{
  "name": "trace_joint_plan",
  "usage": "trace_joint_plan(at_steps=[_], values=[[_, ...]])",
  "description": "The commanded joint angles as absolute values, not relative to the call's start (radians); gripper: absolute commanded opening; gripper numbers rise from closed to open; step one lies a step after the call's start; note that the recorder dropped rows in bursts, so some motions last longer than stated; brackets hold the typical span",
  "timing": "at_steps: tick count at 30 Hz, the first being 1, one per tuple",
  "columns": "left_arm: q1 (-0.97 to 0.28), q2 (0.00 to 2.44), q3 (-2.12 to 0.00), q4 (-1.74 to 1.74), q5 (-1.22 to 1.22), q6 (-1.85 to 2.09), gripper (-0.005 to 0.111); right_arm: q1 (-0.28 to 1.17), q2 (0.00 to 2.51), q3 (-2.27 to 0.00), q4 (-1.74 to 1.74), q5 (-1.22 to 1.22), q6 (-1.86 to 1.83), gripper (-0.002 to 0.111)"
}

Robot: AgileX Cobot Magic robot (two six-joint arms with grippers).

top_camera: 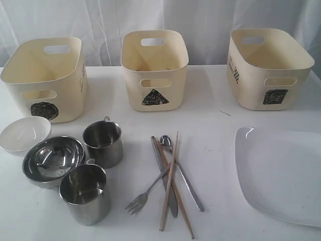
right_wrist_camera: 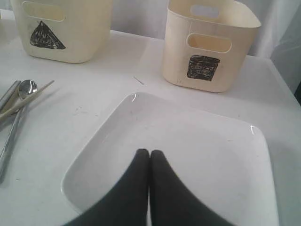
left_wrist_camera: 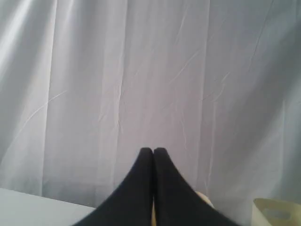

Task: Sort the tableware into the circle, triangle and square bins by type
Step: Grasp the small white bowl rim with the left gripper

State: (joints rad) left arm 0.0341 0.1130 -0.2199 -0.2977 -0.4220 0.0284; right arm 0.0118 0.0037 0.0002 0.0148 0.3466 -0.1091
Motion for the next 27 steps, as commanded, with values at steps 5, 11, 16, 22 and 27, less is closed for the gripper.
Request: trace_joint_plan(at_steps=[5, 11, 16, 22, 27], values=[[0.041, 0.838, -0.654, -0.593, 0.255, 0.63, 0.0, 0.019, 0.0, 0.0, 0.007, 0.344, -0.115, 0.0], [0.046, 1.233, -0.747, -0.59, 0.305, 0.456, 0.001, 0.019, 0.0, 0.0, 0.007, 0.344, -0.115, 0.0], [0.046, 1.347, -0.751, -0.564, 0.127, 0.443, 0.028, 0.019, 0.0, 0.0, 0.007, 0.344, -0.115, 0.0], [0.05, 1.431, -0.751, -0.522, 0.015, 0.404, 0.065, 0.019, 0.0, 0.0, 0.007, 0.344, -0.115, 0.0], [0.05, 1.517, -0.751, -0.522, 0.0, 0.392, 0.066, 0.019, 0.0, 0.0, 0.007, 0.344, -0.115, 0.0]])
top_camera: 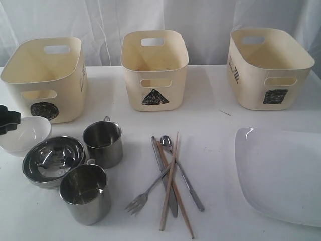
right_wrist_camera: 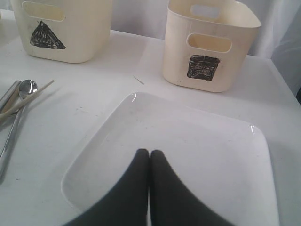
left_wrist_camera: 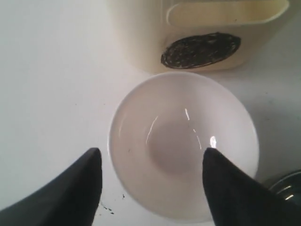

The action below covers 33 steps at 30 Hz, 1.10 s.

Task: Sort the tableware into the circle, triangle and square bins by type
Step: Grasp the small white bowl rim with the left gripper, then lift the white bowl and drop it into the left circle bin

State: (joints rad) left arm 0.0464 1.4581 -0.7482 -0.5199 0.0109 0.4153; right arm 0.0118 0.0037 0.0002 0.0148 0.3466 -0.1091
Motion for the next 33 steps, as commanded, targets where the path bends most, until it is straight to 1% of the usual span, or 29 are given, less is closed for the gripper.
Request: trace_joint_plan(at_steps=[1, 9, 11, 12, 13, 15, 18, 19, 25, 33], values=[[0.05, 1.54, -0.751, -0.522, -0.008, 0.392, 0.066, 0.019, 0.0, 0.0, 0.007, 0.344, -0.115, 0.0], [0.05, 1.655, -0.751, -0.522, -0.121, 0.392, 0.065, 0.019, 0.0, 0.0, 0.007, 0.344, -0.115, 0.0], [0.05, 1.657, -0.751, -0.522, -0.121, 0.392, 0.06, 0.019, 0.0, 0.0, 0.007, 0.344, -0.115, 0.0], [0.05, 1.657, -0.751, -0.522, -0.121, 0.392, 0.056, 0.019, 0.0, 0.0, 0.007, 0.344, -0.115, 0.0], [0.05, 1.657, -0.751, -0.522, -0.121, 0.392, 0.049, 0.019, 0.0, 0.0, 0.007, 0.344, -0.115, 0.0], [0.05, 1.657, -0.751, -0.522, -0.121, 0.392, 0.034, 0.019, 0.0, 0.0, 0.007, 0.344, -0.115, 0.0], [0.05, 1.655, -0.751, -0.522, -0.113, 0.392, 0.007, 0.019, 0.0, 0.0, 0.007, 0.344, -0.115, 0.0], [0.05, 1.651, -0.751, -0.522, -0.106, 0.399, 0.0, 0.019, 0.0, 0.0, 0.007, 0.344, -0.115, 0.0], [0.05, 1.566, -0.751, -0.522, -0.099, 0.407, 0.0, 0.019, 0.0, 0.0, 0.007, 0.344, -0.115, 0.0], [0.069, 1.321, -0.751, -0.514, -0.105, 0.461, 0.0, 0.019, 0.0, 0.0, 0.007, 0.344, -0.115, 0.0]])
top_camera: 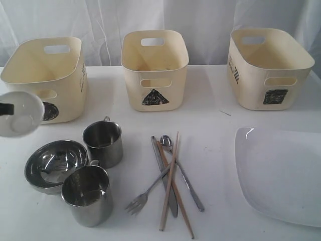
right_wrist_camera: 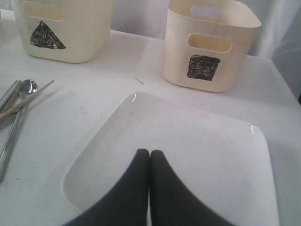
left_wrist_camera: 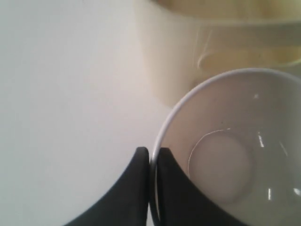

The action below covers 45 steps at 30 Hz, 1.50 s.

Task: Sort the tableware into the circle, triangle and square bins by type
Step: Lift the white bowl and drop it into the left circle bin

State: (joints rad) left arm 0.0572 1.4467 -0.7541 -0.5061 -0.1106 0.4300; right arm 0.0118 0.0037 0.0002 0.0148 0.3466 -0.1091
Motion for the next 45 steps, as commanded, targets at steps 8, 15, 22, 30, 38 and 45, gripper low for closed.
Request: trace_joint_plan(at_steps=[8, 15, 22, 30, 38, 45], values=[[0.069, 1.129, -0.751, -0.514, -0.411, 0.356, 0.0, 0.019, 0.0, 0.0, 0.007, 0.344, -0.115, 0.0], [0.069, 1.227, -0.781, -0.057, -0.814, -0.226, 0.0, 0.019, 0.0, 0.0, 0.007, 0.344, -0.115, 0.0], [0.069, 1.537, -1.012, 0.25, -0.851, -0.206, 0.0, 0.019, 0.0, 0.0, 0.007, 0.344, -0.115, 0.0], [0.067, 1.84, -1.261, 0.495, -0.655, -0.217, 0.017, 0.019, 0.0, 0.0, 0.007, 0.344, -0.115, 0.0], [0.067, 1.849, -1.28, 0.569, -0.566, -0.505, 0.053, 0.019, 0.0, 0.0, 0.007, 0.344, -0.115, 0.0], [0.067, 1.565, -1.28, 1.236, -0.527, -1.219, 0.056, 0.019, 0.0, 0.0, 0.007, 0.344, -0.115, 0.0]])
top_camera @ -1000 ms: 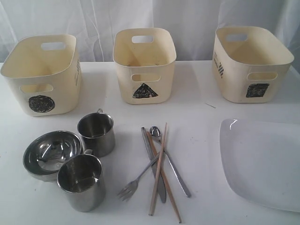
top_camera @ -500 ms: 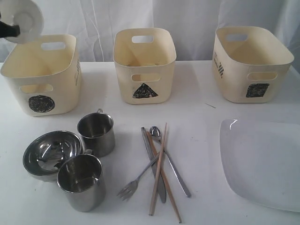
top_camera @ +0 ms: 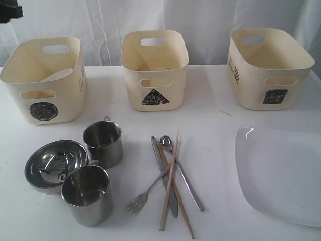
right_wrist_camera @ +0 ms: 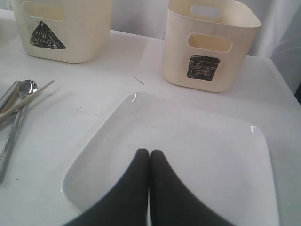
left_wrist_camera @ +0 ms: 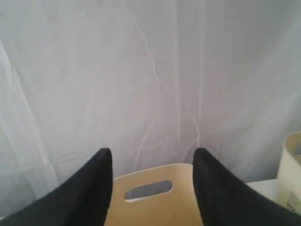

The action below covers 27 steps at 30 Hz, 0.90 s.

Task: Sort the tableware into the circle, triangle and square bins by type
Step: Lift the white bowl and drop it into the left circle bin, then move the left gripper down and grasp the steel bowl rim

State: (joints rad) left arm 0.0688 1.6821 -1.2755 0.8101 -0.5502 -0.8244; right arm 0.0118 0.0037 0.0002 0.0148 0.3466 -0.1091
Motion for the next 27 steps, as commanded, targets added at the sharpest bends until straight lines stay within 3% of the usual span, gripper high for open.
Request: trace_joint_plan(at_steps=[1, 3, 5, 8, 9, 10, 11, 12, 13, 18, 21, 25, 27], values=[[0.067, 1.54, -1.278, 1.441, -0.537, -1.403, 0.056, 0.019, 0.0, 0.0, 0.007, 0.344, -0.115, 0.0], [0.072, 1.523, -1.256, 1.744, -0.69, -1.799, 0.056, 0.019, 0.0, 0.0, 0.007, 0.344, -0.115, 0.0], [0.08, 1.532, -1.189, 1.744, -0.878, -1.864, 0.056, 0.019, 0.0, 0.0, 0.007, 0.344, -0.115, 0.0], [0.08, 1.535, -1.08, 1.744, -0.974, -1.855, 0.056, 0.019, 0.0, 0.0, 0.007, 0.344, -0.115, 0.0], [0.08, 1.535, -1.033, 1.744, -0.938, -1.855, 0.048, 0.019, 0.0, 0.0, 0.007, 0.344, -0.115, 0.0], [0.08, 1.535, -1.009, 1.744, -0.89, -1.855, 0.04, 0.019, 0.0, 0.0, 0.007, 0.344, -0.115, 0.0], [0.08, 1.533, -0.969, 1.744, -0.777, -1.855, 0.021, 0.019, 0.0, 0.0, 0.007, 0.344, -0.115, 0.0], [0.08, 1.525, -0.953, 1.744, -0.735, -1.859, 0.008, 0.019, 0.0, 0.0, 0.007, 0.344, -0.115, 0.0], [0.08, 1.512, -0.934, 1.744, -0.688, -1.863, 0.0, 0.019, 0.0, 0.0, 0.007, 0.344, -0.115, 0.0], [0.078, 1.378, -0.854, 1.744, -0.368, -1.914, 0.0, 0.019, 0.0, 0.0, 0.007, 0.344, -0.115, 0.0], [0.078, 1.266, -0.805, 1.744, -0.012, -1.882, 0.0, 0.019, 0.0, 0.0, 0.007, 0.344, -0.115, 0.0], [0.078, 1.2, -0.734, 1.744, 0.469, -1.512, 0.0, 0.019, 0.0, 0.0, 0.007, 0.344, -0.115, 0.0], [0.08, 1.206, -0.693, 1.744, 0.595, -1.278, 0.0, 0.019, 0.0, 0.0, 0.007, 0.344, -0.115, 0.0]])
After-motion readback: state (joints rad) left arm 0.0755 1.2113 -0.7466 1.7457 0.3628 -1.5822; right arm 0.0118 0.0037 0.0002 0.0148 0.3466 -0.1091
